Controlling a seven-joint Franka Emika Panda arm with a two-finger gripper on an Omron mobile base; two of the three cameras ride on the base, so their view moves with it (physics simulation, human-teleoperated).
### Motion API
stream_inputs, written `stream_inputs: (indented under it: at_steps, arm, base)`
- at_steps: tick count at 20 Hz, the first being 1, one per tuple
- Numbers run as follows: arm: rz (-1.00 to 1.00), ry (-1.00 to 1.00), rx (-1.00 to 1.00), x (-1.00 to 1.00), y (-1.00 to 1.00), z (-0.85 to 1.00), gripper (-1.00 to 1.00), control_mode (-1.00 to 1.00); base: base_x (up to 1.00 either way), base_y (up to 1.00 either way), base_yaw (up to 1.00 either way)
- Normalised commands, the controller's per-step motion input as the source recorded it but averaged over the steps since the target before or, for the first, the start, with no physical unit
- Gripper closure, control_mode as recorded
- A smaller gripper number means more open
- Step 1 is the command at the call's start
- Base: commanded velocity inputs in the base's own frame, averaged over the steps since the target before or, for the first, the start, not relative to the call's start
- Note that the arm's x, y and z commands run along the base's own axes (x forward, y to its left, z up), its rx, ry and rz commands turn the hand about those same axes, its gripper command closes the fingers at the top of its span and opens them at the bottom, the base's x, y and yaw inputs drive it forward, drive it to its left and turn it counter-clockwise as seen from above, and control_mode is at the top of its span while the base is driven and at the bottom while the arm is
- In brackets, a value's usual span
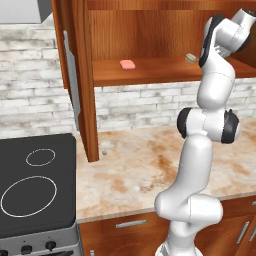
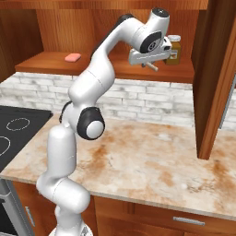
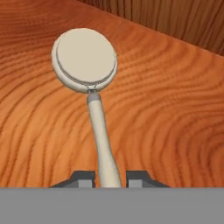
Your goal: Pick the bar soap and dish brush from the cabinet and place them on the counter.
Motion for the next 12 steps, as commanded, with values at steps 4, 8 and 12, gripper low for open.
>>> stream_inputs:
  at_steps: [4, 8, 12]
  arm:
    - [0.01, 0.00, -0.02, -0.22, 0.08, 0.11, 1.00, -1.00]
    - [0.00, 0.00, -0.03, -0.38, 0.15, 0.04, 1.00, -1.00]
    - [0.00, -0.01, -0.03, -0.55, 0.28, -0.01, 1.00, -1.00]
  base:
    - [0.00, 0.00, 0.00]
    - [0.00, 0.00, 0.00]
    - [0.00, 0.00, 0.00]
